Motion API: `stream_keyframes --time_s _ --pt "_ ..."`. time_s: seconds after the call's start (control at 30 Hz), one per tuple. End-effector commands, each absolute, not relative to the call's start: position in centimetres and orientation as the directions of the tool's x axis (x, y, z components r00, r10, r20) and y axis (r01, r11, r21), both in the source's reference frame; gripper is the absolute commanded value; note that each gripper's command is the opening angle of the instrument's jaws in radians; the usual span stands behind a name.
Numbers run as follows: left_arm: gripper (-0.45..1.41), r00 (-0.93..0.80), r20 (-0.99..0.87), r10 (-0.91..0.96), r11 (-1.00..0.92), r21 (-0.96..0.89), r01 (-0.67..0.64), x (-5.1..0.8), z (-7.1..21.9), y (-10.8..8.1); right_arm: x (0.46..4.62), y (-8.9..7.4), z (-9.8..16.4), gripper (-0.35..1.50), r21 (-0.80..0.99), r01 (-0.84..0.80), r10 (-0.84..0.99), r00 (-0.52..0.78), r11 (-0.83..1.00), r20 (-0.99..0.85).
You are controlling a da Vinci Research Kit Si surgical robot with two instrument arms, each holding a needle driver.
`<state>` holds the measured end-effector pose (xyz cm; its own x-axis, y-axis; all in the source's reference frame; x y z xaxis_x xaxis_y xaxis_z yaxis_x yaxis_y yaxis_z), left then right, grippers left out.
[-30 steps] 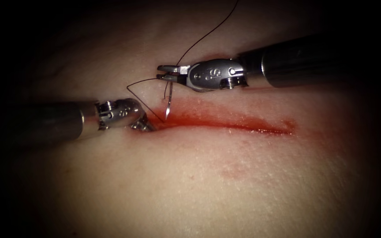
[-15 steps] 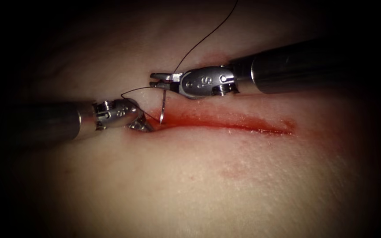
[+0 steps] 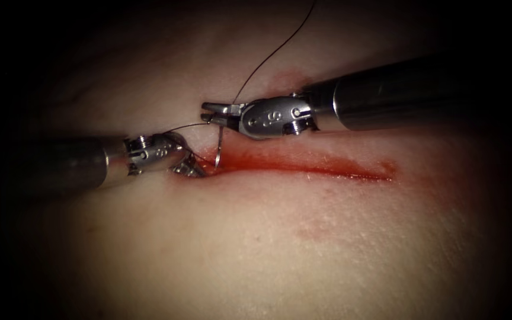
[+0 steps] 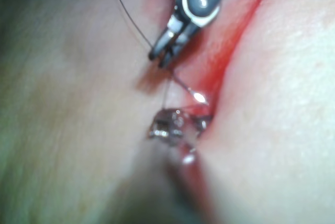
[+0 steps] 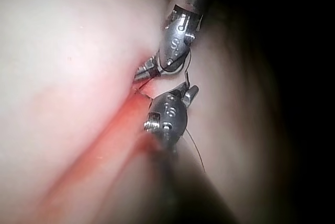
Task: Wound Closure
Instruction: Throw the needle through the bottom of the incision.
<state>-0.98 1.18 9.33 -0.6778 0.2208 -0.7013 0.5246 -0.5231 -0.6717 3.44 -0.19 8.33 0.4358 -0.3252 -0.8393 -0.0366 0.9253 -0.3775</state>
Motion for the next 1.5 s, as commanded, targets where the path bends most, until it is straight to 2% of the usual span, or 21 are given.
stream_keyframes --time_s 0.03,0.9,1.23,1.5 --pt "-0.35 -0.677 -0.702 0.22 -0.521 -0.671 0.527 -1.04 9.4 1.16 3.5 -0.22 8.42 -0.35 -0.386 -0.026 -0.336 0.44 0.922 -0.833" --pt "-0.35 -0.672 -0.704 0.23 -0.534 -0.668 0.518 -1.03 9.38 1.2 3.48 -0.38 8.47 -0.35 -0.412 0.024 -0.379 0.44 0.911 -0.814" --pt "-0.35 -0.671 -0.705 0.231 -0.539 -0.667 0.515 -1.02 9.38 1.21 3.5 -0.39 8.46 -0.35 -0.322 -0.006 -0.289 0.421 0.947 -0.86" --pt "-0.35 -0.671 -0.705 0.231 -0.551 -0.663 0.507 -1.02 9.38 1.22 3.51 -0.39 8.43 -0.35 -0.183 -0.036 -0.154 0.392 0.983 -0.907"
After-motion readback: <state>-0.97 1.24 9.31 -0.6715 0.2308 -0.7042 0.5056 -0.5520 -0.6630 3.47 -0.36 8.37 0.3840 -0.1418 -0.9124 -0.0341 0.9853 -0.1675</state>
